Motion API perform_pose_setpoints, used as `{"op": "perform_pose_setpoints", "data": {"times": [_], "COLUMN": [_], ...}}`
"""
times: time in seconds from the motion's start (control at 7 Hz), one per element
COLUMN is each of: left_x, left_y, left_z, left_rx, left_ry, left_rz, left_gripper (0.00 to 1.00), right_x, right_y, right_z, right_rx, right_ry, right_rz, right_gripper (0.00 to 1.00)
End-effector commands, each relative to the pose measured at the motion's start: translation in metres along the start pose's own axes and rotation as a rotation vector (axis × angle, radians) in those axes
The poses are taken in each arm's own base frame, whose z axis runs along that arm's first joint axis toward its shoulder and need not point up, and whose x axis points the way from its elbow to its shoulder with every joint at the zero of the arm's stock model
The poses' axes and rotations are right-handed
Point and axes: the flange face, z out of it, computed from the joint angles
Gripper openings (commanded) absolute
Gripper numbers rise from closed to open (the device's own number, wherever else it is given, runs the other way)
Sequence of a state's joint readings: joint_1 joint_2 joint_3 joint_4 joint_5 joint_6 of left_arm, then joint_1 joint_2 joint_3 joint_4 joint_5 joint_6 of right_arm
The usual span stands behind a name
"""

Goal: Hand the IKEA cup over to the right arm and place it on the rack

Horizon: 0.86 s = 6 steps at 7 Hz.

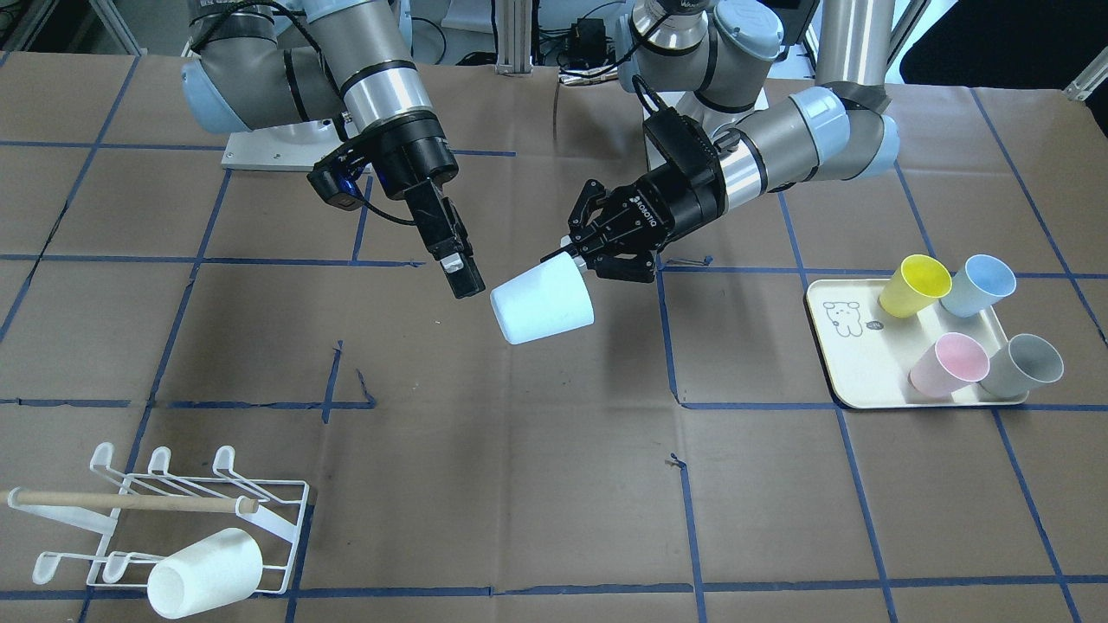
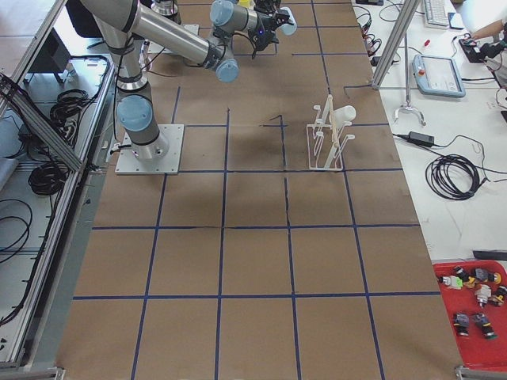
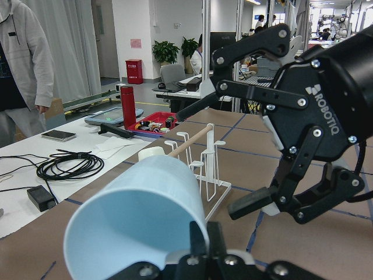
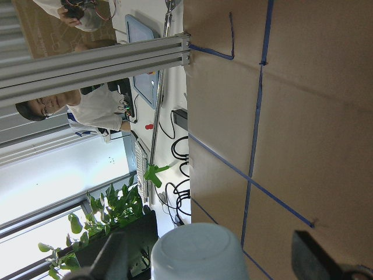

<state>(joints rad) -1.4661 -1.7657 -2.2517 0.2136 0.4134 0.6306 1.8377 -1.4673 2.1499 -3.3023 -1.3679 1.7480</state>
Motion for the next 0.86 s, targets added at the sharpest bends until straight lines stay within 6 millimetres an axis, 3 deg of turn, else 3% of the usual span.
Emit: {"op": "perform_pose_setpoints", "data": {"times": [0.0,0.71], "left_x": [0.000,0.000], "left_y": [0.000,-0.001], "left_z": [0.000,0.000], "left_rx": [0.001,0.001], "left_ry": [0.001,-0.001], "left_rz": [0.001,-0.001], "left_gripper": [0.01,0.01], "right_x": [-0.013,-0.015], "right_y": [0.012,0.030], "right_z": [0.004,0.024], "right_rx": [-0.023,-0.053], "right_ry": [0.012,0.038], "right_rz": [-0.003,-0.016], "right_gripper": [1.00,1.00]}}
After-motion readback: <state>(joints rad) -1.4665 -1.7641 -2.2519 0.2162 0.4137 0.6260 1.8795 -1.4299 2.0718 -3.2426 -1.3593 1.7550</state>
